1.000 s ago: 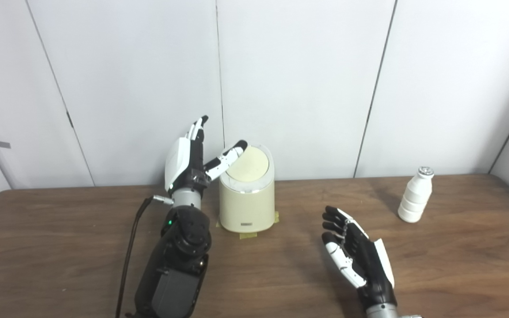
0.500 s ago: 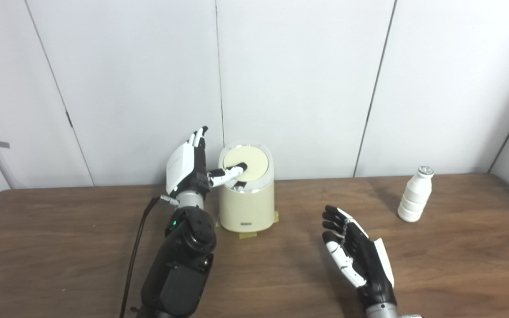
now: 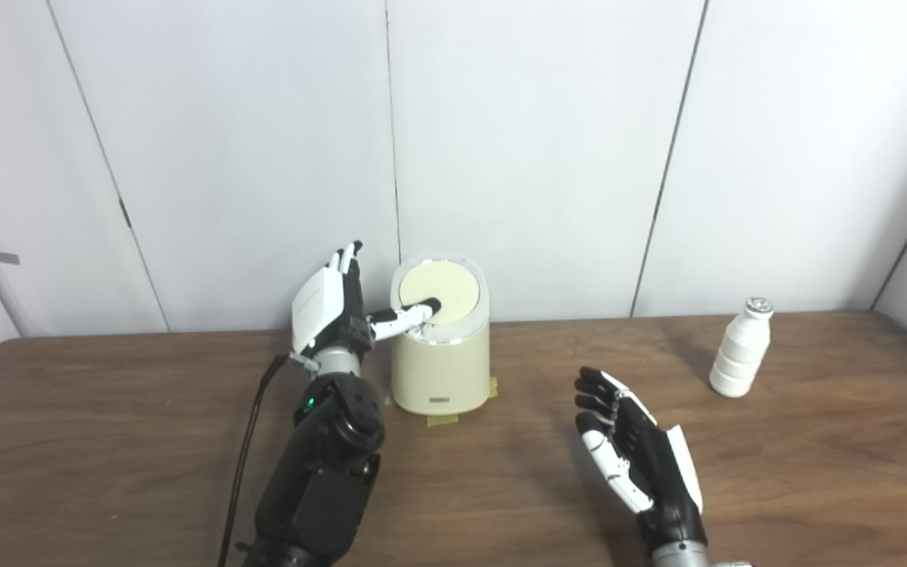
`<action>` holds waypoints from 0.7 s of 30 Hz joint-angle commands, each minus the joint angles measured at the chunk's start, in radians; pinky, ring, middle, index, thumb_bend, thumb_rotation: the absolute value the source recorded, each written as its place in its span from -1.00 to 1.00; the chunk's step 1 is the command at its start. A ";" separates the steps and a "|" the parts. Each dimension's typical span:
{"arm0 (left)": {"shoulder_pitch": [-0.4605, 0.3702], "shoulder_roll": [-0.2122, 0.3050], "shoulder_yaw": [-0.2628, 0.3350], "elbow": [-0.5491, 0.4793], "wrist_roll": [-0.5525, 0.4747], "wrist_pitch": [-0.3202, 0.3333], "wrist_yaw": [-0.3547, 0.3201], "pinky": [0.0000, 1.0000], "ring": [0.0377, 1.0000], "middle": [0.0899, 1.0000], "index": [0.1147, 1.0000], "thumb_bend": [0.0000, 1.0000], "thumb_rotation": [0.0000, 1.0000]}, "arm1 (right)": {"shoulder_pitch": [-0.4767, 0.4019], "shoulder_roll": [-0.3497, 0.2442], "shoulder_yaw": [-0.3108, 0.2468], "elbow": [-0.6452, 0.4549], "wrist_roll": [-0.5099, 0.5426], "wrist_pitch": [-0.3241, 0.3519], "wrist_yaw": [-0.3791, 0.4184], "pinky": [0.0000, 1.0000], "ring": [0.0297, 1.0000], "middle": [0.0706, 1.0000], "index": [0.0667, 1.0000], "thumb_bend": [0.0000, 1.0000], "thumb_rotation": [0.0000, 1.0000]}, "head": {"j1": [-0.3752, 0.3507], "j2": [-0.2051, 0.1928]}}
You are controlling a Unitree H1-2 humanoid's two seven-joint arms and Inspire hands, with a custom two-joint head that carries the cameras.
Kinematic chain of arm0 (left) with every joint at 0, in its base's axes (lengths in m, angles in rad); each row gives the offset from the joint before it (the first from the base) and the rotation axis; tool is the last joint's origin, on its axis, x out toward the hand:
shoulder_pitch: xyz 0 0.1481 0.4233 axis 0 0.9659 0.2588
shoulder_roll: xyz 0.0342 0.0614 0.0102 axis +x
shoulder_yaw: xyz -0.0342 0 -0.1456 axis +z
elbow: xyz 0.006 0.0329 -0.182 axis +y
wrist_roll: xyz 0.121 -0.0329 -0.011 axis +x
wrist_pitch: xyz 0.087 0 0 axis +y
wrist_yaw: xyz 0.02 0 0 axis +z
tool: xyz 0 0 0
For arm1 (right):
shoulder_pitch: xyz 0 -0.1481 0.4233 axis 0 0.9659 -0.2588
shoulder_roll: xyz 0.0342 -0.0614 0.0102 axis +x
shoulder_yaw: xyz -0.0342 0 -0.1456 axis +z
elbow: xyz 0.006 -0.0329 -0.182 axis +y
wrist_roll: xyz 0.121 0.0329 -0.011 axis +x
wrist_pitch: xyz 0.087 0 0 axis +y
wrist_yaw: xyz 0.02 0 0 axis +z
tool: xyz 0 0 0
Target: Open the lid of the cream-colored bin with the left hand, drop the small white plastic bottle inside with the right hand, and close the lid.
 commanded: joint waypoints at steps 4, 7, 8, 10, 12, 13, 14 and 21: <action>-0.048 0.007 -0.018 0.033 0.068 0.001 0.017 1.00 1.00 1.00 0.96 0.74 -1.00 | 0.009 0.021 0.014 0.018 -0.021 -0.024 -0.012 0.37 0.55 0.57 0.58 -0.59 0.27 | -0.003 0.003; -0.048 0.011 -0.024 0.046 0.083 0.001 0.019 1.00 1.00 1.00 0.97 0.67 -1.00 | 0.008 0.022 0.014 0.018 -0.017 -0.021 -0.011 0.37 0.55 0.58 0.58 -0.59 0.24 | -0.003 0.003; -0.048 0.014 -0.029 0.051 0.092 0.001 0.019 1.00 1.00 1.00 0.98 0.65 -1.00 | 0.008 0.022 0.015 0.017 -0.015 -0.020 -0.010 0.38 0.56 0.58 0.58 -0.59 0.24 | -0.002 0.003; -0.048 0.019 -0.036 0.055 0.111 0.001 0.014 1.00 1.00 1.00 0.99 0.60 -1.00 | 0.008 0.022 0.015 0.017 -0.015 -0.021 -0.009 0.38 0.55 0.58 0.58 -0.59 0.23 | -0.002 0.002; -0.047 0.023 -0.044 0.055 0.122 0.001 0.019 1.00 1.00 1.00 0.99 0.58 -1.00 | 0.008 0.021 0.016 0.016 -0.017 -0.019 -0.010 0.37 0.55 0.58 0.58 -0.60 0.23 | -0.002 0.002; -0.048 0.023 -0.043 0.055 0.127 0.001 0.019 1.00 1.00 1.00 0.98 0.58 -1.00 | 0.009 0.021 0.016 0.014 -0.016 -0.016 -0.009 0.38 0.55 0.58 0.58 -0.59 0.23 | -0.002 0.002; -0.048 0.020 -0.037 0.055 0.131 0.001 0.017 1.00 1.00 1.00 0.98 0.58 -1.00 | 0.009 0.021 0.016 0.013 -0.016 -0.015 -0.008 0.38 0.55 0.59 0.59 -0.60 0.23 | -0.002 0.002; -0.034 -0.008 0.026 0.014 0.018 -0.005 0.045 1.00 1.00 1.00 0.93 0.24 0.83 | 0.008 0.019 0.014 0.016 -0.013 -0.017 -0.008 0.39 0.55 0.59 0.59 -0.58 0.27 | -0.001 0.001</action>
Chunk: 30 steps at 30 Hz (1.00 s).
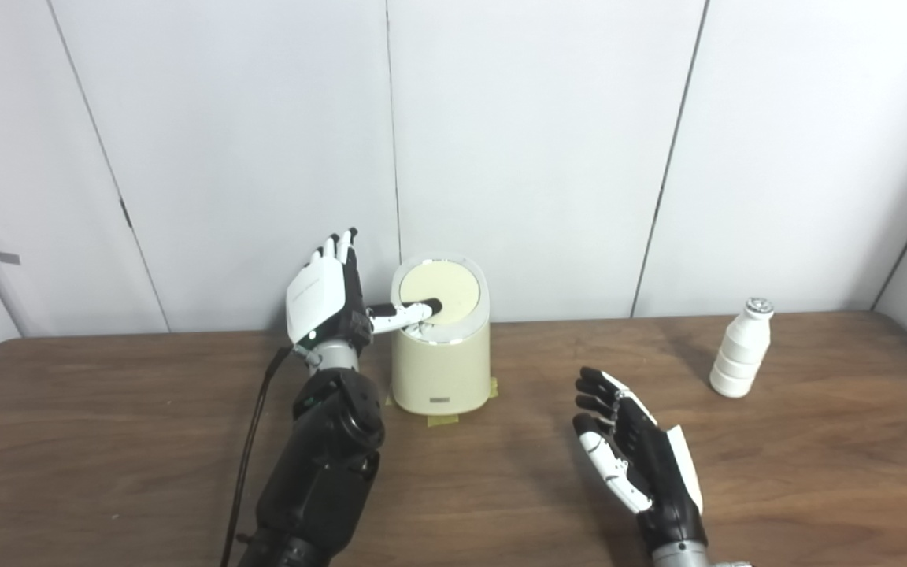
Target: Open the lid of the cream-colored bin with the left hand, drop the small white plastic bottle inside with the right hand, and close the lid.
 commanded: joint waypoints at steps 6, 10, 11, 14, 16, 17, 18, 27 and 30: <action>-0.014 -0.011 0.053 -0.068 -0.110 -0.012 0.032 1.00 1.00 1.00 0.94 0.42 1.00 | 0.009 0.017 0.013 0.014 -0.020 -0.016 -0.005 0.39 0.55 0.58 0.58 -0.59 0.25 | -0.001 0.004; -0.016 -0.010 0.073 -0.095 -0.152 -0.015 0.037 1.00 1.00 1.00 0.98 0.47 1.00 | 0.008 0.014 0.014 0.020 -0.014 -0.024 -0.001 0.39 0.56 0.59 0.59 -0.60 0.26 | 0.000 0.003; -0.016 -0.008 0.074 -0.102 -0.159 -0.013 0.034 1.00 1.00 1.00 0.98 0.47 1.00 | 0.008 0.014 0.014 0.021 -0.014 -0.026 -0.001 0.39 0.56 0.59 0.59 -0.61 0.25 | 0.000 0.003; -0.011 -0.006 0.077 -0.131 -0.183 -0.018 0.023 1.00 1.00 1.00 0.99 0.44 1.00 | 0.007 0.013 0.014 0.023 -0.013 -0.028 -0.001 0.38 0.56 0.59 0.59 -0.60 0.25 | 0.000 0.003; -0.002 -0.005 0.082 -0.154 -0.212 -0.038 0.017 1.00 1.00 1.00 1.00 0.41 1.00 | 0.006 0.013 0.014 0.026 -0.012 -0.029 -0.002 0.38 0.56 0.58 0.59 -0.59 0.28 | -0.001 0.002; 0.005 -0.004 0.085 -0.168 -0.230 -0.055 0.014 1.00 1.00 1.00 1.00 0.41 1.00 | 0.006 0.014 0.013 0.028 -0.008 -0.033 -0.001 0.39 0.56 0.59 0.60 -0.60 0.29 | -0.001 0.001; 0.010 -0.002 0.086 -0.178 -0.244 -0.066 0.013 1.00 1.00 1.00 1.00 0.41 1.00 | 0.005 0.014 0.013 0.030 -0.005 -0.035 0.000 0.39 0.56 0.59 0.60 -0.60 0.26 | -0.001 0.001; 0.107 -0.004 0.131 -0.321 -0.368 -0.224 0.035 0.68 0.82 0.85 0.84 -0.18 1.00 | 0.005 0.013 0.012 0.025 -0.015 -0.028 -0.007 0.39 0.55 0.58 0.59 -0.60 0.24 | -0.002 0.004; 0.160 -0.001 0.159 -0.374 -0.446 -0.294 0.010 0.67 0.77 0.75 0.71 -0.44 1.00 | 0.006 0.014 0.010 0.020 -0.013 -0.023 -0.007 0.38 0.55 0.58 0.59 -0.59 0.25 | -0.004 0.004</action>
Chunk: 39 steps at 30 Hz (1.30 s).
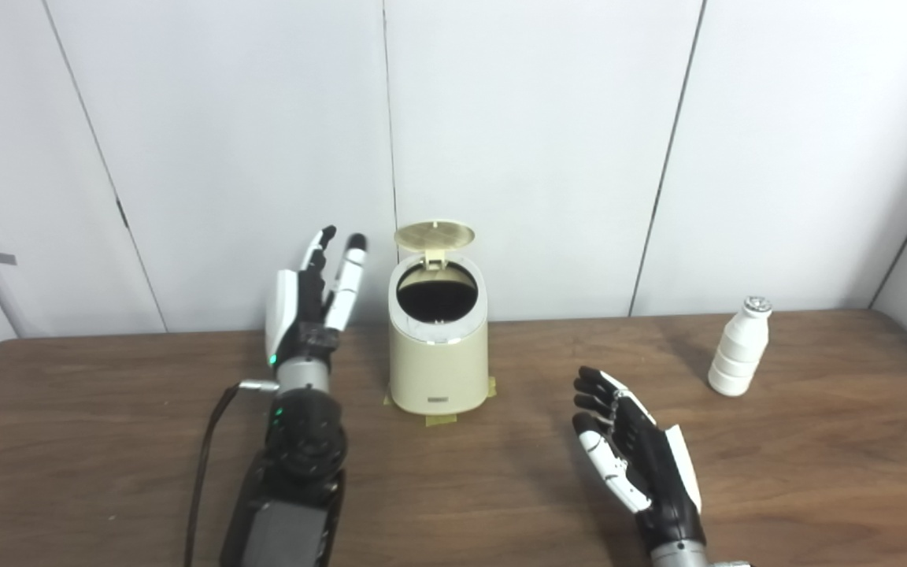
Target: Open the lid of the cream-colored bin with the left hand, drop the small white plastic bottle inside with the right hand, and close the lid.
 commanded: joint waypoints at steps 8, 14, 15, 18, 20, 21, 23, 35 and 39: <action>0.172 0.022 0.053 -0.209 -0.230 -0.143 -0.106 0.56 0.68 0.67 0.64 -0.64 0.44 | 0.005 0.014 0.003 0.019 -0.004 -0.023 -0.004 0.39 0.55 0.59 0.58 -0.58 0.25 | -0.003 0.000; 0.302 0.051 0.059 -0.246 -0.289 -0.213 -0.158 0.52 0.63 0.61 0.57 -0.63 0.37 | 0.002 0.007 0.001 0.026 -0.016 -0.024 -0.009 0.39 0.55 0.59 0.59 -0.59 0.30 | -0.001 -0.005; 0.314 0.054 0.060 -0.247 -0.298 -0.221 -0.165 0.53 0.63 0.61 0.56 -0.63 0.37 | 0.002 0.007 -0.001 0.025 -0.013 -0.022 -0.008 0.39 0.55 0.59 0.59 -0.59 0.30 | -0.001 -0.005; 0.351 0.060 0.065 -0.244 -0.310 -0.254 -0.173 0.52 0.62 0.60 0.55 -0.65 0.33 | 0.001 0.005 -0.002 0.029 -0.012 -0.030 -0.009 0.39 0.54 0.58 0.58 -0.59 0.30 | -0.001 -0.005; 0.375 0.064 0.070 -0.238 -0.307 -0.284 -0.172 0.53 0.63 0.60 0.53 -0.66 0.29 | 0.001 0.006 -0.004 0.030 -0.011 -0.035 -0.012 0.40 0.54 0.57 0.57 -0.58 0.31 | -0.005 -0.006; 0.383 0.066 0.073 -0.233 -0.306 -0.299 -0.171 0.53 0.63 0.59 0.52 -0.66 0.29 | 0.001 0.008 -0.005 0.029 -0.009 -0.033 -0.013 0.40 0.54 0.57 0.57 -0.57 0.31 | -0.005 -0.006; 0.392 0.065 0.080 -0.223 -0.313 -0.322 -0.169 0.53 0.62 0.57 0.50 -0.65 0.30 | 0.000 0.014 -0.011 0.020 -0.001 -0.030 -0.017 0.43 0.55 0.58 0.58 -0.55 0.32 | -0.012 -0.007; 0.418 0.049 0.102 -0.191 -0.357 -0.377 -0.167 0.54 0.61 0.56 0.51 -0.56 0.51 | -0.065 0.083 -0.179 0.044 -0.050 -0.205 -0.284 -0.32 -0.23 -0.13 -0.07 -0.05 -0.74 | -0.046 -0.005; 0.415 0.044 0.103 -0.186 -0.361 -0.380 -0.166 0.56 0.62 0.57 0.51 -0.56 0.54 | -0.107 0.052 -0.243 0.164 -0.027 -0.288 -0.351 -0.37 -0.27 -0.14 -0.09 0.04 -0.98 | -0.046 -0.005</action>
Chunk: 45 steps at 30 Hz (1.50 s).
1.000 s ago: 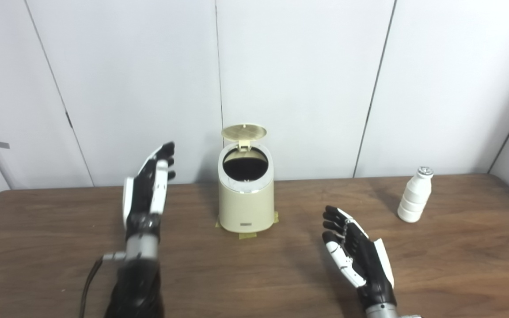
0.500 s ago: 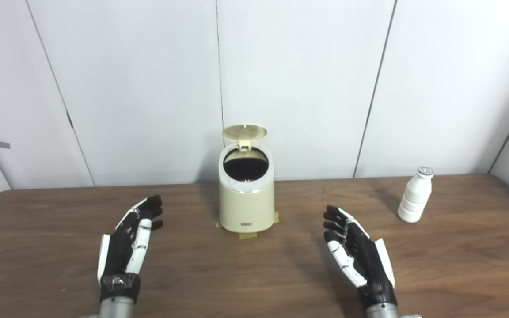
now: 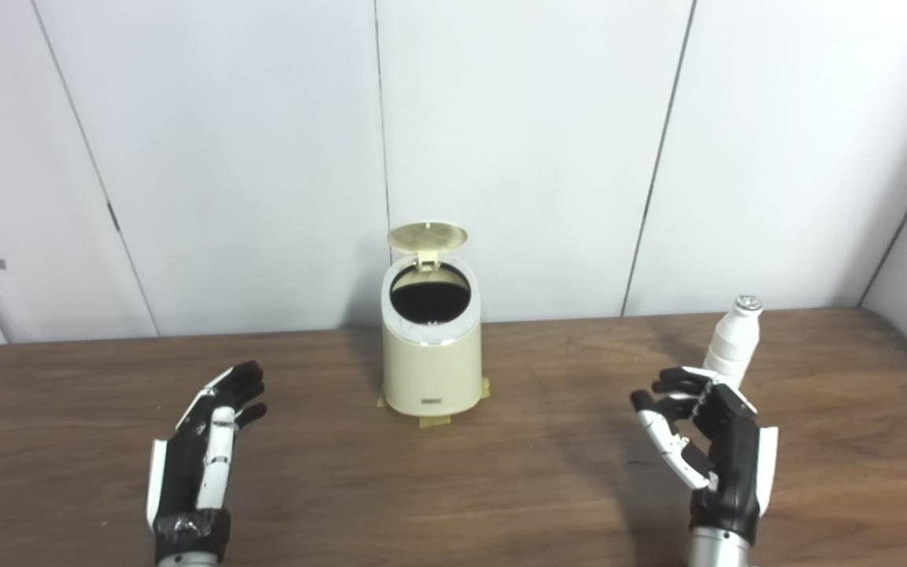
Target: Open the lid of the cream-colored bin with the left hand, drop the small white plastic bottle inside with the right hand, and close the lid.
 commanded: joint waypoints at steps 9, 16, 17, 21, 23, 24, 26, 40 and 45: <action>-0.026 0.002 0.004 0.003 -0.005 -0.052 -0.002 0.58 0.62 0.57 0.51 -0.58 0.54 | -0.073 -0.074 -0.112 0.034 -0.088 -0.063 -0.166 -0.36 -0.23 -0.13 -0.07 0.05 -0.99 | -0.025 -0.009; -0.017 0.009 0.011 0.013 -0.016 -0.061 -0.008 0.58 0.65 0.60 0.54 -0.58 0.50 | -0.066 -0.145 -0.128 0.023 -0.102 -0.061 -0.123 0.70 0.72 0.80 0.84 0.36 -0.59 | -0.041 -0.010; -0.017 0.011 0.011 0.016 -0.016 -0.065 -0.011 0.59 0.65 0.60 0.54 -0.58 0.51 | -0.070 -0.150 -0.132 0.023 -0.099 -0.060 -0.121 0.80 0.79 0.86 0.86 0.39 -0.56 | -0.043 -0.010; -0.016 0.011 0.012 0.021 -0.017 -0.073 -0.010 0.56 0.64 0.59 0.53 -0.58 0.53 | -0.091 -0.177 -0.143 0.052 -0.151 -0.051 -0.145 0.95 0.92 0.96 0.96 0.46 -0.32 | -0.048 -0.011; -0.015 0.008 0.013 0.020 -0.013 -0.071 -0.004 0.56 0.63 0.58 0.52 -0.58 0.50 | -0.100 -0.190 -0.143 0.061 -0.168 -0.031 -0.148 0.98 0.94 0.97 0.99 0.47 -0.22 | -0.049 -0.011; -0.015 0.007 0.013 0.019 -0.012 -0.071 -0.003 0.55 0.63 0.58 0.52 -0.59 0.50 | -0.102 -0.195 -0.142 0.063 -0.170 -0.024 -0.150 0.99 0.94 0.96 0.98 0.49 -0.20 | -0.049 -0.011; -0.014 0.010 0.012 0.020 -0.010 -0.069 -0.005 0.56 0.64 0.58 0.52 -0.60 0.50 | -0.113 -0.204 -0.142 0.054 -0.166 0.023 -0.145 0.90 0.93 0.95 0.99 0.54 -0.19 | -0.049 -0.011; -0.016 0.008 0.016 0.012 -0.019 -0.050 -0.008 0.58 0.64 0.58 0.53 -0.58 0.50 | -0.187 -0.282 -0.156 0.052 -0.088 0.188 -0.104 0.54 0.81 1.00 1.00 0.69 -0.31 | -0.057 -0.012; -0.017 0.007 0.014 0.008 -0.017 -0.040 -0.005 0.59 0.64 0.58 0.53 -0.59 0.52 | -0.207 -0.307 -0.163 0.050 -0.037 0.256 -0.057 0.13 0.40 0.99 1.00 0.72 -0.33 | -0.059 -0.012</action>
